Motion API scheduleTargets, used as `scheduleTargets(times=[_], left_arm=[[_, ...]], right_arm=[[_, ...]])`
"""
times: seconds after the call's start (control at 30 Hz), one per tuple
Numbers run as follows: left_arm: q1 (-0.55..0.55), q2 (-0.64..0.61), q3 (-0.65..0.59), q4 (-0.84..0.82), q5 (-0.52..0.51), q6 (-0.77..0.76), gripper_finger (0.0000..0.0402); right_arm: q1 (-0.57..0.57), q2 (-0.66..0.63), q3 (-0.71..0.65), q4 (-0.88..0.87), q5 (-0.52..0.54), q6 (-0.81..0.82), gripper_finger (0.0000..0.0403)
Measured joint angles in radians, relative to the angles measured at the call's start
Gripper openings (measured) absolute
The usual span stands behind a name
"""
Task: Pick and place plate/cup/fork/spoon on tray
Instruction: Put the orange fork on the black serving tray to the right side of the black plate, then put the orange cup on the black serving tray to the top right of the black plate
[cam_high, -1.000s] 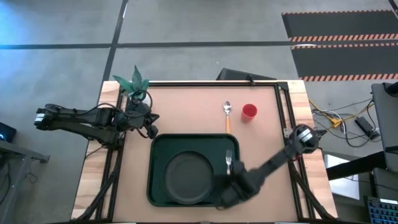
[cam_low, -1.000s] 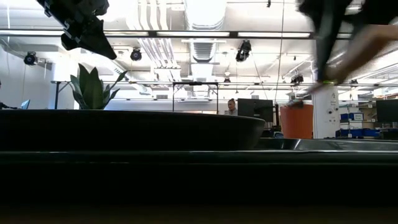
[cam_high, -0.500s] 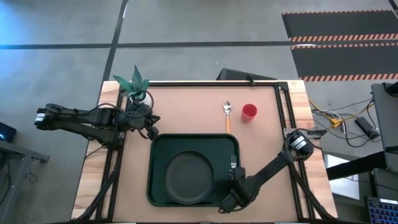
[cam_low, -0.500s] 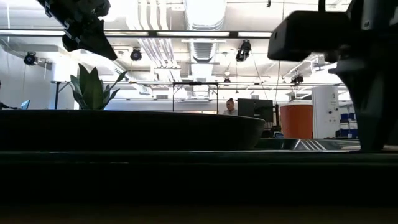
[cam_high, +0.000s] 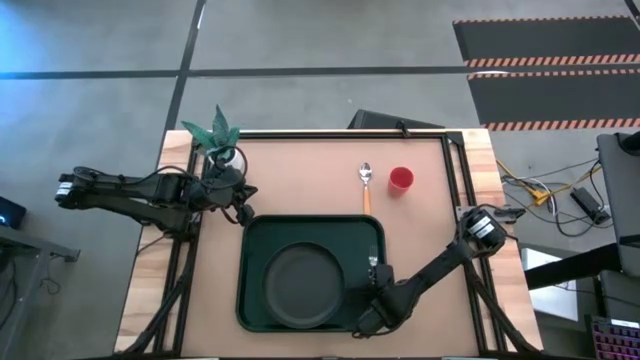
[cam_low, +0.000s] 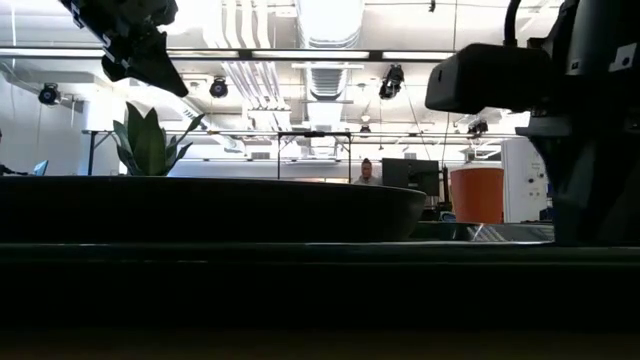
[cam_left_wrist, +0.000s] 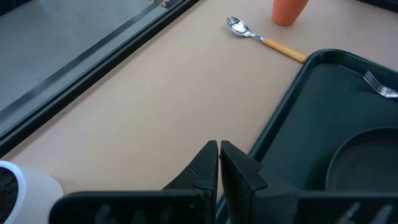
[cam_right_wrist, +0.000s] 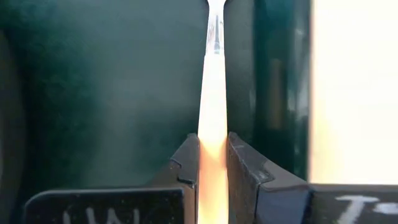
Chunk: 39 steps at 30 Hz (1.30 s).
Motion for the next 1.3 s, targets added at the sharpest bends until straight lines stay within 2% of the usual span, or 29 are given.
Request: scheduleTargets(times=[0.6, 0.8, 0.9, 1.17, 1.3], left_arm=[[0.0, 0.018, 0.0, 0.055, -0.012, -0.003, 0.0], [0.0, 0.033, 0.0, 0.058, -0.012, -0.004, 0.0], [0.0, 0.034, 0.0, 0.058, -0.012, -0.004, 0.0], [0.0, 0.03, 0.001, 0.056, -0.011, -0.004, 0.0], [0.0, 0.032, 0.002, 0.056, -0.011, -0.004, 0.0]], right_arm=[[0.006, 0.001, -0.013, 0.032, 0.019, -0.075, 0.0037], [0.006, 0.005, 0.004, 0.036, 0.014, -0.097, 0.012], [0.006, 0.006, 0.016, 0.024, 0.015, -0.109, 0.0145], [0.0, -0.048, 0.078, -0.11, 0.017, -0.175, 0.0139], [-0.038, -0.115, 0.133, -0.267, 0.151, -0.254, 0.013]])
